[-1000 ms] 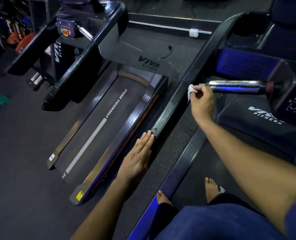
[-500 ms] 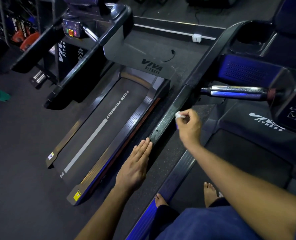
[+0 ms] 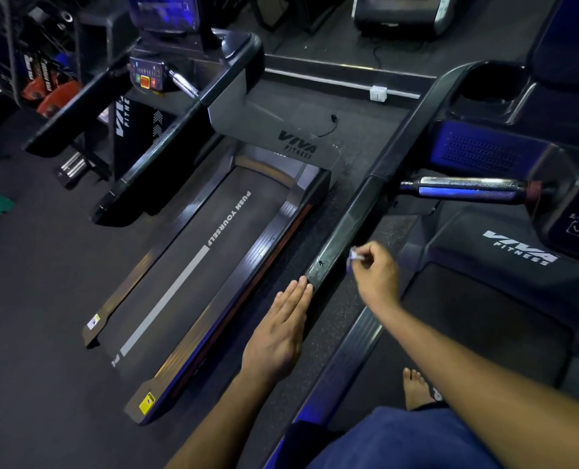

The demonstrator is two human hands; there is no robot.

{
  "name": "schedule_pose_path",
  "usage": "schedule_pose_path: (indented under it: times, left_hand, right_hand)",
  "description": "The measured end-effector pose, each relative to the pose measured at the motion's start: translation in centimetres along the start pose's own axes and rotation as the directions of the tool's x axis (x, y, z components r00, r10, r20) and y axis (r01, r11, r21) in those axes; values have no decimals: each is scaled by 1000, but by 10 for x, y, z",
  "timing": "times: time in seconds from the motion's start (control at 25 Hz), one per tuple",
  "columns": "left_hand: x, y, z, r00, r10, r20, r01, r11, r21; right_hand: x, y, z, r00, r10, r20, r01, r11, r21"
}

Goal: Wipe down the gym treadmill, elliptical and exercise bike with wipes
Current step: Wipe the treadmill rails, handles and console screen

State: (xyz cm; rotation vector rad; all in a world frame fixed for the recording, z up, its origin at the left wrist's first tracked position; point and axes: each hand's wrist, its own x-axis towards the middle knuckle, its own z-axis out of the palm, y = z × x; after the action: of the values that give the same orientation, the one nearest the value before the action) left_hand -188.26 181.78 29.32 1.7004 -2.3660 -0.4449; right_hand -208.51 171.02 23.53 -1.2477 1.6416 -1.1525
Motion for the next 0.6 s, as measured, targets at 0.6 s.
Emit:
schedule_pose_path:
  times: [0.6]
  left_hand:
    - [-68, -124, -37, 992, 42, 118, 20, 875, -484]
  right_hand:
    - [-125, -117, 50, 965, -260, -27, 244, 933, -264]
